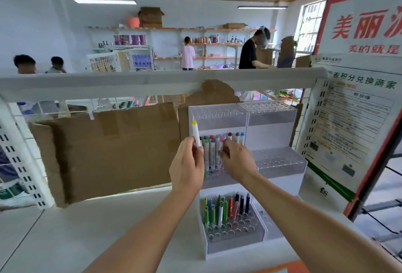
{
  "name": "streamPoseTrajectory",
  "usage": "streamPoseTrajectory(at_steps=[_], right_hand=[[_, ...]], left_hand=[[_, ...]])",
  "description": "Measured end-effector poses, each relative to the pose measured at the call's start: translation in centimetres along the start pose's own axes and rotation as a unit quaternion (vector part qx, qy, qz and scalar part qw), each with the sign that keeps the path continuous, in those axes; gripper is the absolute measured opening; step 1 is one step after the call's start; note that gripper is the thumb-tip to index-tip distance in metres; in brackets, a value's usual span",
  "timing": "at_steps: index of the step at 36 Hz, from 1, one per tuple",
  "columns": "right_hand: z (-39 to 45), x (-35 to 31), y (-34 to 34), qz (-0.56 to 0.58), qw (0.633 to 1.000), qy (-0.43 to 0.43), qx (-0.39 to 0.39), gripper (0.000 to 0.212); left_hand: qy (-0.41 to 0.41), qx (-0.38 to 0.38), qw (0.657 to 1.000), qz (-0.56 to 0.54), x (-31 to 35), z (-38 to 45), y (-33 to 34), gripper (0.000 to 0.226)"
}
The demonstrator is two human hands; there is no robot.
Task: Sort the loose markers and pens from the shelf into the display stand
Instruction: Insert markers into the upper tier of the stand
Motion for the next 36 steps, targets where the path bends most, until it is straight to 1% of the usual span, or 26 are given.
streamPoseTrajectory(at_steps=[4, 12, 17, 19, 23, 25, 31, 33, 35, 36], right_hand=[[0.3, -0.2, -0.1, -0.025, 1.000, 0.013, -0.013, 0.011], [0.1, -0.7, -0.2, -0.064, 0.998, 0.001, -0.017, 0.011], [-0.1, -0.6, 0.0, -0.001, 1.000, 0.008, -0.011, 0.009], [-0.2, -0.4, -0.1, 0.003, 1.000, 0.009, -0.008, 0.008], [-0.4, -0.7, 0.0, -0.049, 0.999, -0.009, 0.011, 0.011], [-0.4, -0.9, 0.1, -0.051, 0.999, -0.009, 0.016, 0.010], [-0.1, -0.1, -0.4, -0.034, 0.999, 0.007, -0.025, 0.006], [-0.4, 0.4, -1.0, -0.021, 1.000, -0.002, 0.001, 0.015], [-1.0, 0.2, -2.2, 0.004, 0.996, -0.033, 0.078, 0.023], [-1.2, -0.1, -2.9, 0.035, 0.992, -0.056, 0.111, 0.025]], left_hand=[[-0.007, 0.006, 1.000, 0.014, -0.1, 0.1, 0.2, 0.007], [-0.012, 0.009, 1.000, 0.022, 0.4, -0.2, 0.4, 0.011], [-0.022, 0.013, 0.999, 0.026, 0.7, -0.1, 0.3, 0.009], [-0.024, 0.014, 0.999, 0.026, 0.8, 0.0, 0.2, 0.010], [-0.023, 0.011, 0.999, 0.031, 1.0, -0.1, 0.0, 0.012], [-0.025, 0.009, 0.999, 0.033, 0.9, -0.3, -0.1, 0.012], [-0.024, 0.005, 0.999, 0.034, 1.0, -0.4, -0.1, 0.013], [-0.021, 0.003, 0.999, 0.034, 1.4, -0.3, -0.1, 0.014], [-0.018, 0.003, 0.999, 0.031, 2.0, -0.3, -0.1, 0.014], [-0.010, 0.003, 1.000, 0.030, 2.3, -0.3, 0.0, 0.013]])
Point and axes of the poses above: each hand's wrist, its own z-axis towards the middle knuckle, its own y-axis out of the palm, x = y × z, the point moved 4 cm from there along z, towards the middle knuckle, and after that the axes turned 9 degrees about -x, right-handed, at the moved point
